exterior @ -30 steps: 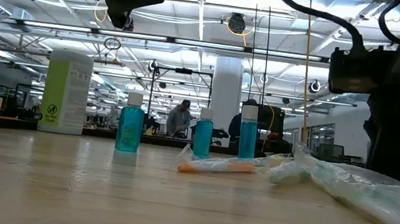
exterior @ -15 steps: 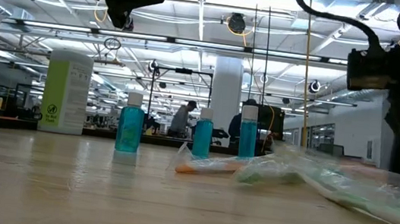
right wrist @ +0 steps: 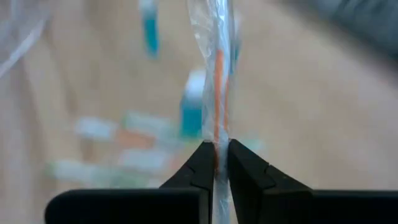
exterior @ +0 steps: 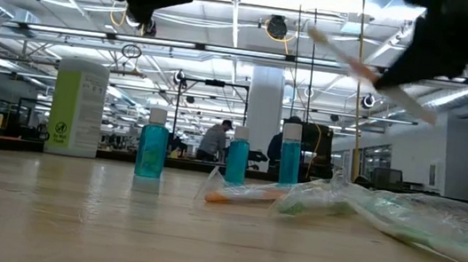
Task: Pick & Place toothbrushing station
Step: Put the orange toothbrush into the transparent organizer
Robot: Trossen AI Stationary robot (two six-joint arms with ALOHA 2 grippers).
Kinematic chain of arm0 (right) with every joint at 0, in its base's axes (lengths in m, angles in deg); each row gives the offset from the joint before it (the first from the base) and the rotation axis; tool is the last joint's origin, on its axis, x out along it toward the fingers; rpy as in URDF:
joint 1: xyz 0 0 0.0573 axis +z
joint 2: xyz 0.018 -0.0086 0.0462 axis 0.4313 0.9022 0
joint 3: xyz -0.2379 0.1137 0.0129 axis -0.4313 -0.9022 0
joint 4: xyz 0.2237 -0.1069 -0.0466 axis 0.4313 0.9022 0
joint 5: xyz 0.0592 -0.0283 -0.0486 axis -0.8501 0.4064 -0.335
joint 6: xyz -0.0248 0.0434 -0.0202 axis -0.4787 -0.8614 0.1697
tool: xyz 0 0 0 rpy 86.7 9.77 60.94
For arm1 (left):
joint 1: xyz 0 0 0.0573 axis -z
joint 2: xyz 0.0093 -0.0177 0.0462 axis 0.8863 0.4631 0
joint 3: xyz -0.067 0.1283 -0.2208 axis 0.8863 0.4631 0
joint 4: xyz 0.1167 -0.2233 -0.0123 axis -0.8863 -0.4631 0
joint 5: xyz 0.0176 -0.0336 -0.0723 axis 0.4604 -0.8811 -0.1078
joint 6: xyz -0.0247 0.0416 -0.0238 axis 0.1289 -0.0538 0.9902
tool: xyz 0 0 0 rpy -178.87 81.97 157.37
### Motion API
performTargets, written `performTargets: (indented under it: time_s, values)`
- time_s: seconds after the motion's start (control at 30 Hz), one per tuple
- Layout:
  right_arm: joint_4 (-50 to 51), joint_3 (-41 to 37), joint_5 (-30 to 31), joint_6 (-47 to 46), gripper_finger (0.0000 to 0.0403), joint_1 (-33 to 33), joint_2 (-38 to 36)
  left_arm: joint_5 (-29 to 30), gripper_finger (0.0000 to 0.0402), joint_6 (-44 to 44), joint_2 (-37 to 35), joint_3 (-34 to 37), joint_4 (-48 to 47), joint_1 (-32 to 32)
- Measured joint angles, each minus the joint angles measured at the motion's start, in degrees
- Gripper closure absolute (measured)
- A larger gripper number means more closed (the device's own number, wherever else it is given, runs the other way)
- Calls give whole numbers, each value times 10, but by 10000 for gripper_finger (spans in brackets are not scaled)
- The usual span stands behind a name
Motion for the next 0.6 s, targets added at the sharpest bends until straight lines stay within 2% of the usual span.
performTargets:
  time_s: [0.13,0.2,0.27,0.43,0.6]
  values:
    - [-101,1,142,169,384,-14,-11,43,270,-25,0,0,28,0]
    - [-161,1,158,251,384,-36,-10,48,270,-28,0,0,29,-2]
    - [-218,1,141,321,384,-70,-3,48,270,-30,0,0,29,-9]
    - [-402,-30,-33,469,384,-162,7,47,252,70,0,-5,27,-54]
    - [-615,-85,-234,558,384,-250,7,-4,188,101,14,-21,59,-98]
